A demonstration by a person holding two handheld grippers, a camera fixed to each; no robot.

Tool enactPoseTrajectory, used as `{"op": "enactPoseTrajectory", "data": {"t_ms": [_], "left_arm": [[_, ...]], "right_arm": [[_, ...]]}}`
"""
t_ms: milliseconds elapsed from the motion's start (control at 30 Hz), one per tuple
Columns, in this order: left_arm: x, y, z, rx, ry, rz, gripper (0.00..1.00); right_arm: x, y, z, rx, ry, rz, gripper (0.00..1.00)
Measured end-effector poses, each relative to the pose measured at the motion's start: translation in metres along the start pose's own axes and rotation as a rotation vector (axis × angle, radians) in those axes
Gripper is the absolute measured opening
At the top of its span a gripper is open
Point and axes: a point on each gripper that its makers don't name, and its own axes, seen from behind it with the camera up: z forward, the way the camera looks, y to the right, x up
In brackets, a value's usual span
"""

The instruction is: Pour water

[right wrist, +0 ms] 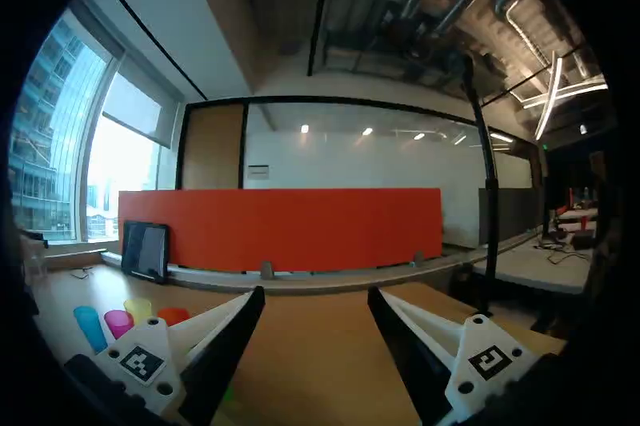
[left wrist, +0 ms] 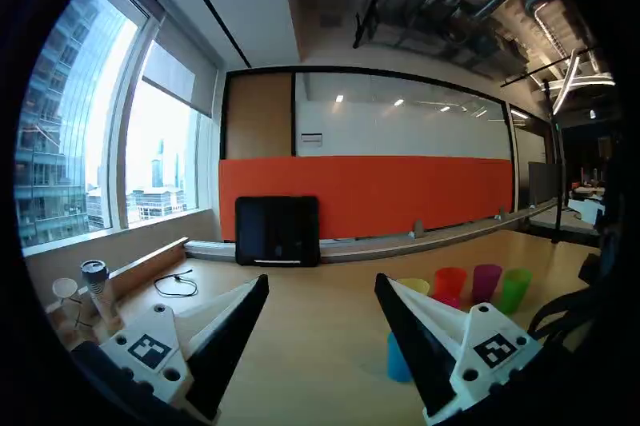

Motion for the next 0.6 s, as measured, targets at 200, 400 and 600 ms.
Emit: {"op": "enactPoseTrajectory", "data": {"t_ms": [200,400,600], "left_arm": [[0.001,-0.001,0.002,0.026,0.012,0.011,0.99],[-0.006,-0.001,0.004,0.041,0.011,0.016,0.99],[-0.015,0.001,0.007,0.047,0.010,0.012,0.99]], "right_arm": [[0.001,0.004,-0.002,-0.025,0.011,0.017,1.00],[0.001,0.001,-0.003,-0.028,0.008,0.015,1.00],[-0.001,-0.001,-0.004,-0.034,0.001,-0.002,1.00]]}}
